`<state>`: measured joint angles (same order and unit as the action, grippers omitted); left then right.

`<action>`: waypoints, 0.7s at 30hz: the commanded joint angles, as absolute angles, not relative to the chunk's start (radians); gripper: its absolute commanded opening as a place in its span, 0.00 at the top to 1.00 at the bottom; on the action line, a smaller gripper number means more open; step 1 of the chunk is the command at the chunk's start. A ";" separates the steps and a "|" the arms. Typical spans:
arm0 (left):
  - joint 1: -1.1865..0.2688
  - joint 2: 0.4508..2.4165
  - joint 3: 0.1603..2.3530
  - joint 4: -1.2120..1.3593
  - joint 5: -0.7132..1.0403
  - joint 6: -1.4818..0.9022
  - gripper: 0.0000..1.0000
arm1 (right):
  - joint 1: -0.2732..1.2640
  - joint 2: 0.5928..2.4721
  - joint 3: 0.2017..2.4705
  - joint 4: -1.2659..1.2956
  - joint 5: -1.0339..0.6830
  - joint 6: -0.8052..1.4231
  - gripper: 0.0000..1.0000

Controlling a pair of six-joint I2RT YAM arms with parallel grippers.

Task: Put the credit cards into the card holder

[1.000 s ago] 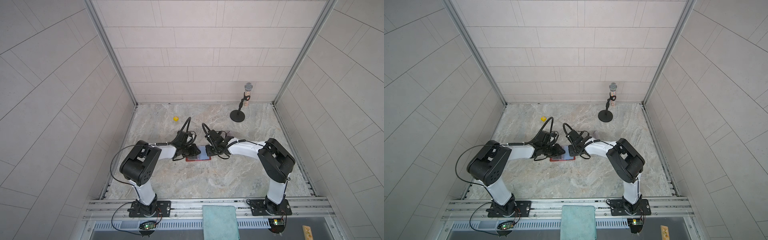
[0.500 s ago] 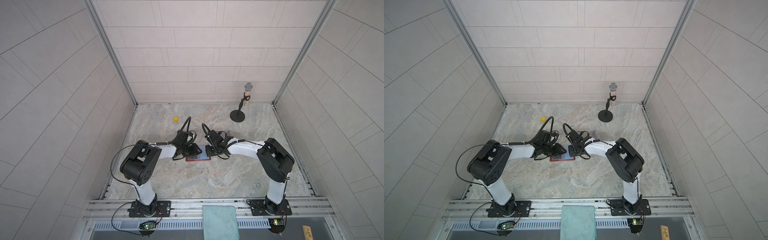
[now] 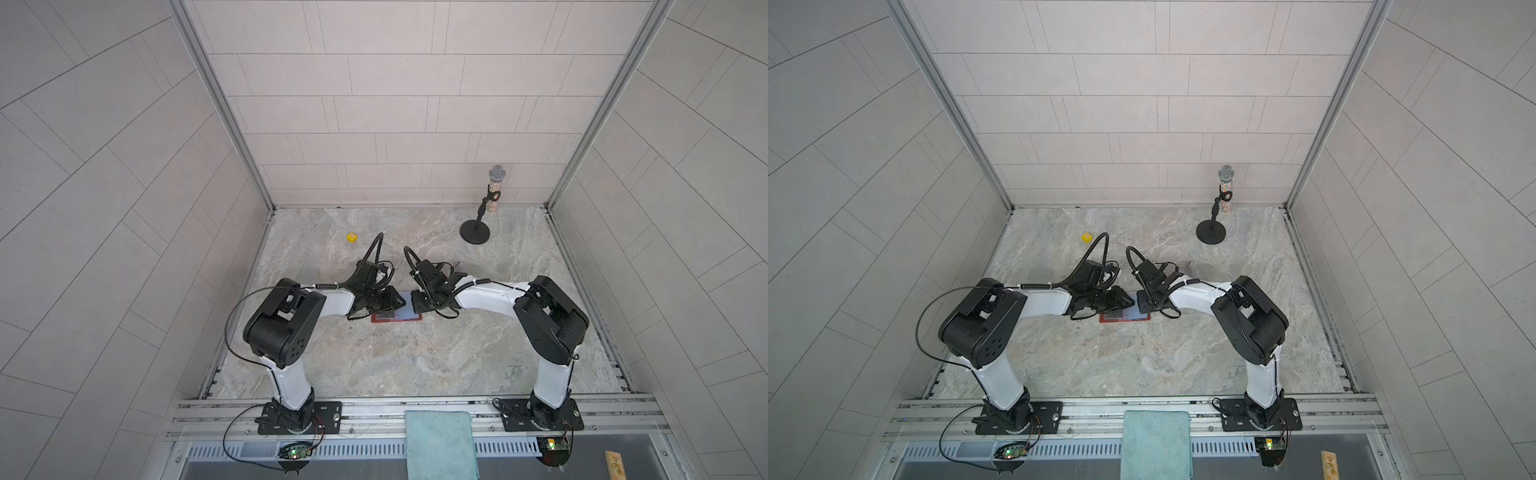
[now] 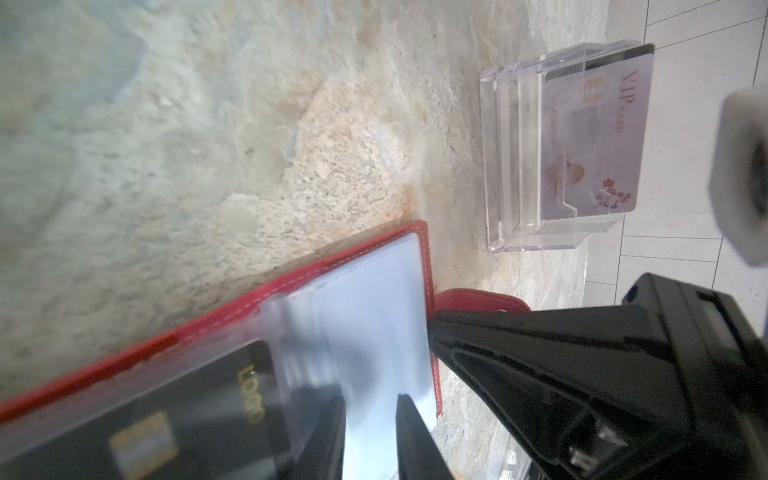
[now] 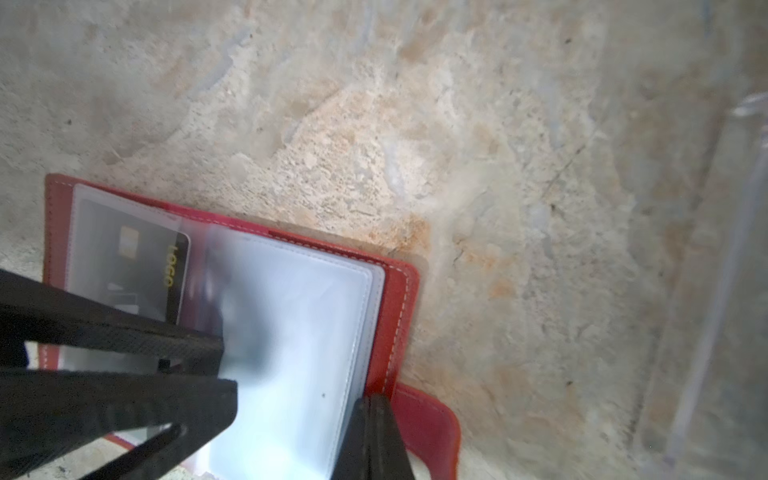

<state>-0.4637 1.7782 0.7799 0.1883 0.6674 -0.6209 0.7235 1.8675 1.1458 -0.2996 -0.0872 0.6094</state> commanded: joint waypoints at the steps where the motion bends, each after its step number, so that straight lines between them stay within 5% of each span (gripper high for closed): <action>1: -0.473 1.795 0.792 0.200 0.671 -0.631 0.75 | 0.724 1.886 1.141 -0.305 -0.101 0.615 0.95; 9: -0.473 1.747 0.787 0.151 0.614 -0.612 0.97 | 0.718 1.853 1.134 -0.303 -0.094 0.616 0.95; 21: -0.473 1.694 0.783 0.112 0.567 -0.595 0.99 | 0.707 1.779 1.110 -0.283 -0.110 0.608 0.94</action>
<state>-0.4679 1.7229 0.7799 0.1329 0.5854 -0.6121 0.7120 1.8145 1.1179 -0.2935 -0.1032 0.6090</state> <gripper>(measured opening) 0.053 0.060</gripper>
